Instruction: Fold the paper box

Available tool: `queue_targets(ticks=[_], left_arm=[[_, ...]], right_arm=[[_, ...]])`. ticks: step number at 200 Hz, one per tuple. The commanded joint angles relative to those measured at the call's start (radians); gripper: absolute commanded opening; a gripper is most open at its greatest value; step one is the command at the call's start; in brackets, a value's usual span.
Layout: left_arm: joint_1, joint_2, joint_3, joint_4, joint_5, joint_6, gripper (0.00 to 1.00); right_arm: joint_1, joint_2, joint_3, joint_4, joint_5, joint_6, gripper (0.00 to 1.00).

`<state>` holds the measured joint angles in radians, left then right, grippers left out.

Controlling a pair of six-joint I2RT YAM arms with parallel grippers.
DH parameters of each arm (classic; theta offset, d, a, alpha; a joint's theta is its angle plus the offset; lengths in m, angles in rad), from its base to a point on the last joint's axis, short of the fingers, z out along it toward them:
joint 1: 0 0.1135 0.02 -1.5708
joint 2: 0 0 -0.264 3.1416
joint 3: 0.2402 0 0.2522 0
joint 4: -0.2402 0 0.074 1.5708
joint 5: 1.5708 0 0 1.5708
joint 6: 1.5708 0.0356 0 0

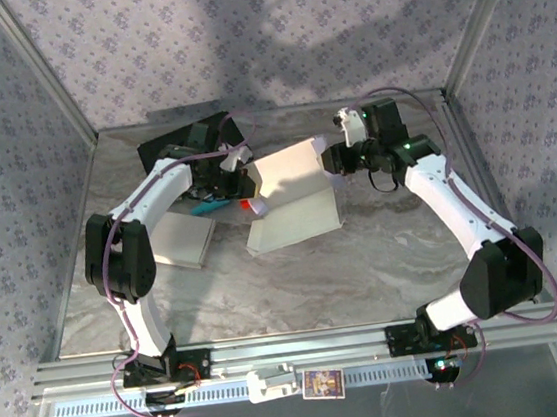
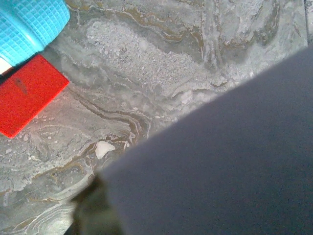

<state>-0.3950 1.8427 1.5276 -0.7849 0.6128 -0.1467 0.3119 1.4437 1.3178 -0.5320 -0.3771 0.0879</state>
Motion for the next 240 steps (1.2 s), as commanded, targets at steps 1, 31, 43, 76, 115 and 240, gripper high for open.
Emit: queue_targets(ticks=[1, 31, 43, 76, 115, 240], left_arm=[[-0.019, -0.009, 0.049, -0.005, 0.051, 0.009, 0.0], [-0.024, -0.017, 0.049, -0.005, 0.045, 0.001, 0.0], [-0.025, -0.019, 0.05, -0.006, 0.046, -0.001, 0.0], [-0.027, -0.029, 0.049, -0.012, 0.036, 0.001, 0.0], [-0.036, -0.039, 0.046, -0.014, 0.03, 0.001, 0.0], [-0.099, 0.01, 0.118, -0.076, -0.036, -0.063, 0.0]], right_arm=[[0.037, 0.028, 0.037, -0.063, 0.038, -0.05, 0.33], [0.056, 0.031, 0.04, -0.064, 0.098, -0.056, 0.34], [0.062, 0.035, 0.042, -0.065, 0.12, -0.059, 0.34], [0.075, 0.05, 0.062, -0.086, 0.196, -0.06, 0.34], [0.104, 0.073, 0.079, -0.109, 0.314, -0.056, 0.35], [0.24, 0.234, 0.238, -0.298, 0.773, 0.098, 0.0]])
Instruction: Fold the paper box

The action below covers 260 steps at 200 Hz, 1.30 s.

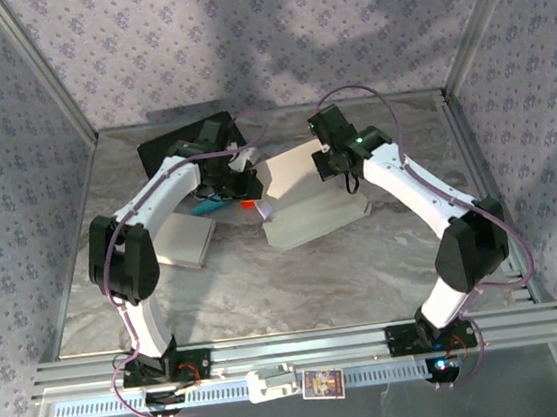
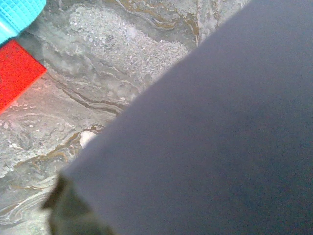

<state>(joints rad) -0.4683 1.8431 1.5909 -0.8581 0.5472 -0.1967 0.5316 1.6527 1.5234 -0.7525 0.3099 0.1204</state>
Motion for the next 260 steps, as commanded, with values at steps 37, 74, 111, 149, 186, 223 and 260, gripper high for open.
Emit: queue_targets(ticks=[37, 74, 111, 149, 186, 223, 260], left_arm=[[-0.03, 0.008, 0.053, 0.001, 0.03, -0.015, 0.0], [-0.03, 0.01, 0.058, 0.001, 0.036, -0.017, 0.0], [-0.03, 0.016, 0.062, 0.001, 0.038, -0.017, 0.0], [-0.03, 0.018, 0.064, 0.0, 0.035, -0.017, 0.0], [-0.03, 0.018, 0.07, -0.005, 0.034, -0.015, 0.0], [-0.032, 0.024, 0.073, -0.007, 0.035, -0.018, 0.0], [-0.033, 0.032, 0.085, -0.019, 0.025, -0.025, 0.0]], right_arm=[[-0.013, 0.044, 0.044, -0.074, -0.036, 0.056, 0.08], [-0.05, 0.057, 0.044, -0.067, -0.121, 0.029, 0.14], [-0.062, 0.067, 0.058, -0.072, -0.129, 0.025, 0.19], [-0.062, 0.076, 0.061, -0.076, -0.127, 0.03, 0.24], [-0.054, 0.078, 0.068, -0.079, -0.069, 0.036, 0.11], [-0.024, 0.123, 0.134, -0.177, 0.12, 0.108, 0.04], [0.018, 0.186, 0.223, -0.336, 0.342, 0.245, 0.0]])
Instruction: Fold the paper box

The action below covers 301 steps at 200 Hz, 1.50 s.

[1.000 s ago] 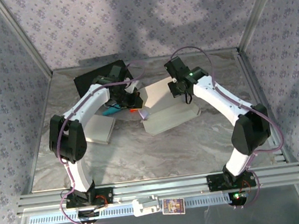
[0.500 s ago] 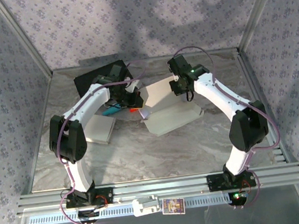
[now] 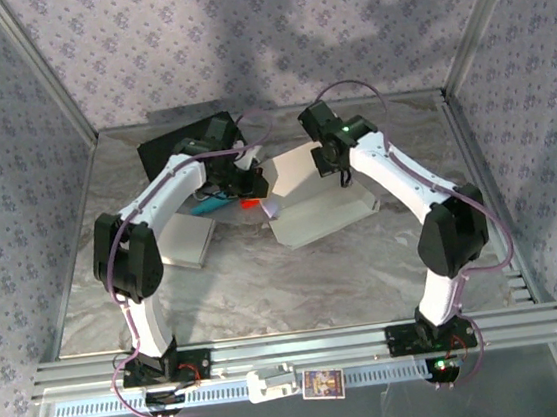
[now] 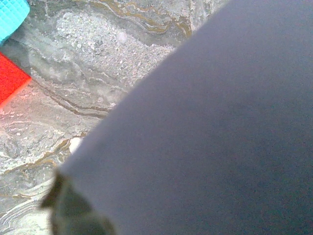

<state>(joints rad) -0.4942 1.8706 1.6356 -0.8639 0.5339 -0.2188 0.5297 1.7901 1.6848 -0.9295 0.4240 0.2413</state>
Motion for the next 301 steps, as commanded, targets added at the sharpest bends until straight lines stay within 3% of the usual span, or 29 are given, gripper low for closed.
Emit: queue_targets(ticks=[1, 31, 87, 138, 159, 233, 250, 259, 301], left_arm=[[-0.007, 0.004, 0.041, -0.013, 0.039, -0.003, 0.0], [-0.009, 0.005, 0.043, -0.006, 0.044, -0.01, 0.0], [-0.008, 0.01, 0.049, -0.008, 0.051, -0.011, 0.0], [-0.008, 0.017, 0.053, -0.002, 0.055, -0.015, 0.0], [-0.008, 0.018, 0.053, -0.002, 0.056, -0.014, 0.0], [-0.009, 0.03, 0.064, -0.008, 0.061, -0.01, 0.0], [-0.009, 0.032, 0.064, -0.01, 0.057, -0.01, 0.0], [-0.008, 0.032, 0.064, -0.01, 0.052, -0.011, 0.0], [-0.03, 0.037, 0.056, 0.001, -0.082, -0.098, 0.0]], right_arm=[[0.021, 0.05, 0.065, -0.165, 0.233, 0.129, 0.0], [0.038, 0.077, 0.074, -0.206, 0.295, 0.191, 0.0], [-0.011, 0.053, 0.089, -0.165, 0.117, 0.133, 0.0], [-0.042, -0.006, 0.008, -0.055, -0.034, 0.086, 0.25], [-0.057, -0.006, 0.008, -0.052, -0.055, 0.079, 0.3], [-0.089, 0.014, 0.032, -0.014, -0.088, 0.038, 0.23], [-0.086, 0.024, 0.044, -0.009, -0.087, 0.024, 0.1], [-0.078, 0.03, 0.053, -0.02, -0.059, 0.028, 0.0], [-0.019, 0.016, 0.034, -0.169, 0.144, 0.213, 0.0]])
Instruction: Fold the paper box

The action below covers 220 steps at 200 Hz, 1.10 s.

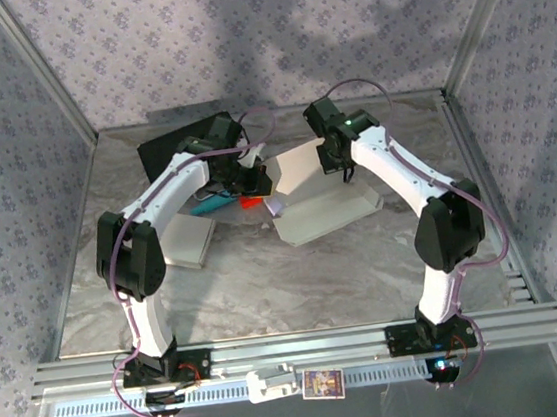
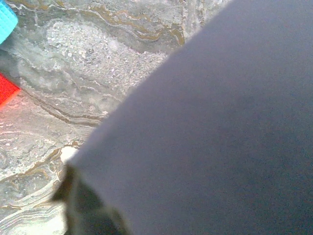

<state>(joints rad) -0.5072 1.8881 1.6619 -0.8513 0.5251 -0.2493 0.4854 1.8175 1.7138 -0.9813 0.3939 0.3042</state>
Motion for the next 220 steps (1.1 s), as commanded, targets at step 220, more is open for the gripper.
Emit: queue_targets(ticks=[220], left_arm=[[-0.155, 0.066, -0.32, 0.484, -0.355, -0.272, 0.3]], right_arm=[[0.027, -0.213, -0.623, 0.239, -0.07, 0.251, 0.0]])
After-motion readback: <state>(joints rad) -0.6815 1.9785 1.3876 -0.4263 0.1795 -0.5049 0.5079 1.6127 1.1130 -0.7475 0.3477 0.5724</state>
